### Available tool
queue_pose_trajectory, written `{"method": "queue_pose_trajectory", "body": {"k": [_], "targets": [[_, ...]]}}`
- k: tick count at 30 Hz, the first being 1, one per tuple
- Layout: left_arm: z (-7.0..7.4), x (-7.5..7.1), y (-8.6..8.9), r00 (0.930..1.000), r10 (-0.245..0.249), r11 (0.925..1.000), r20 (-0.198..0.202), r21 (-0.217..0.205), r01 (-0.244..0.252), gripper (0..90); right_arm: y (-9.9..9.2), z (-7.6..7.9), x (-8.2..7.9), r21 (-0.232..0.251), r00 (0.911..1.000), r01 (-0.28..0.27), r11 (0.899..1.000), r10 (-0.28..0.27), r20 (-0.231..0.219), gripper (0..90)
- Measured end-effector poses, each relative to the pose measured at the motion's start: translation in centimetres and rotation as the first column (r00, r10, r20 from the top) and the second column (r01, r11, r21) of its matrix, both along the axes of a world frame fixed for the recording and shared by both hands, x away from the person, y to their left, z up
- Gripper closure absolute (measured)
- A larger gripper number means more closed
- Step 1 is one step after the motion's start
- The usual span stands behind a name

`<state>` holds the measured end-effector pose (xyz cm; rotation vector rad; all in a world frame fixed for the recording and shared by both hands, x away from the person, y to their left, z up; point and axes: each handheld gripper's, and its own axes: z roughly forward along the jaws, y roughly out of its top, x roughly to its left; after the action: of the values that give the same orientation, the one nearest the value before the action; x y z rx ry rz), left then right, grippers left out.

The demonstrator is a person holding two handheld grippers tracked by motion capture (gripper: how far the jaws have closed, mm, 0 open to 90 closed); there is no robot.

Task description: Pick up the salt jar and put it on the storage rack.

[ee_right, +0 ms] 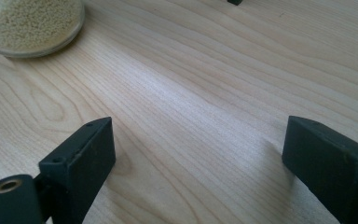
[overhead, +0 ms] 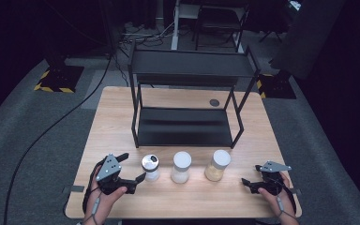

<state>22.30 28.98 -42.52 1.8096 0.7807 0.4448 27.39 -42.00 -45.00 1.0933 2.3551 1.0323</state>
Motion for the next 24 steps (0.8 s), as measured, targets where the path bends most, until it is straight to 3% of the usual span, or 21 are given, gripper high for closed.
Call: {"method": "queue_pose_trajectory", "body": {"k": [18, 24], "targets": [[-0.3, 2.6, -2.4, 0.9973, -0.066, 0.9974, 0.031, -0.027, 0.067, 4.6, 0.0, 0.0, 0.0, 0.0, 1.0, 0.001, 1.0, -0.001, -0.001, 9.4], [-0.5, 3.0, -2.9, 0.9971, -0.075, 0.9971, 0.012, 0.005, 0.075, 6.6, 0.0, 0.0, 0.0, 0.0, 1.0, 0.002, 1.0, -0.002, 0.0, 9.4]]}}
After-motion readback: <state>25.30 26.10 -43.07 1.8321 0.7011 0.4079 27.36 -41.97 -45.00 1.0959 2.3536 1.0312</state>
